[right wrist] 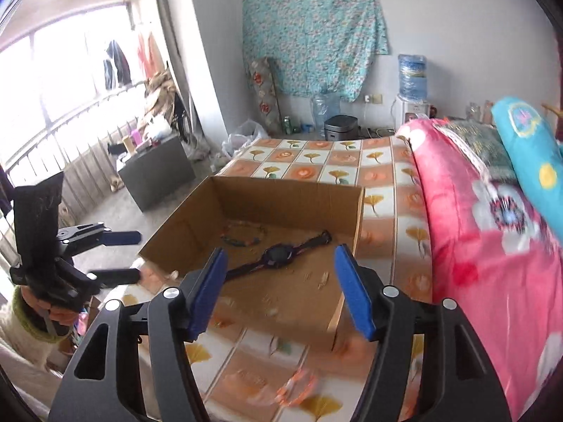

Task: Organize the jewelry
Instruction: 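Open the right tool to drop the spring while the left tool releases the charm into the box, then grasp the pink bead bracelet with the right tool while the left tool approaches the gold butterfly charm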

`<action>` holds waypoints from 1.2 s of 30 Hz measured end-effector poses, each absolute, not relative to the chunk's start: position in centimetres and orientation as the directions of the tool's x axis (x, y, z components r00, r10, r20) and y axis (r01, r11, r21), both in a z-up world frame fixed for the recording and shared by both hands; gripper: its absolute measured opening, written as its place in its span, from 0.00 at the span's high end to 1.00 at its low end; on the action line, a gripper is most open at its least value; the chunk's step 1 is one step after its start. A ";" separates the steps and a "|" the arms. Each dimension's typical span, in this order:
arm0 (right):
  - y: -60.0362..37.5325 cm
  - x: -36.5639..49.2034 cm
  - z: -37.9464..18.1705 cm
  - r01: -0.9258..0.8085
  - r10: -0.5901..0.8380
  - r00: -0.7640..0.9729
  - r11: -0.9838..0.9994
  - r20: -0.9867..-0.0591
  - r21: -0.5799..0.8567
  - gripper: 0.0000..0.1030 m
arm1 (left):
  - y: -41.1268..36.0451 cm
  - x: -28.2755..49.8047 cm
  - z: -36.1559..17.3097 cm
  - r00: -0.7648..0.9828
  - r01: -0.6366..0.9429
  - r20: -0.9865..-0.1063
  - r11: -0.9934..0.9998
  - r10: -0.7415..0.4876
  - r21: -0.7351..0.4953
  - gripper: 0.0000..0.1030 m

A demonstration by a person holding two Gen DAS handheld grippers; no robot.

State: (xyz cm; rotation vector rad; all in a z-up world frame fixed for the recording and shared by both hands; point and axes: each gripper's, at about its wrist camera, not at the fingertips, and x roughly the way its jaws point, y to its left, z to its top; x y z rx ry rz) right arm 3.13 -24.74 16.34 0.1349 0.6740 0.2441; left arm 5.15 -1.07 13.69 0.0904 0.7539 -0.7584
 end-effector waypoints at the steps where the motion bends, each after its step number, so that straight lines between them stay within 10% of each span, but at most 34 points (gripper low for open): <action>1: -24.8 2.4 16.0 -0.168 0.265 0.756 0.962 -0.599 0.214 0.39 | -0.5 4.3 13.6 0.482 0.656 -0.644 0.732 -0.593 -0.183 0.20; 12: -25.0 -1.7 7.5 -0.028 0.353 0.661 0.893 -0.662 0.449 0.39 | -0.7 2.3 4.7 0.441 0.531 -0.781 0.830 -0.441 -0.169 0.17; 36: -21.7 2.2 -0.6 0.106 0.116 0.493 0.976 -0.862 0.192 0.70 | -2.9 4.1 -1.4 0.415 0.390 -0.882 0.920 -0.223 -0.050 0.17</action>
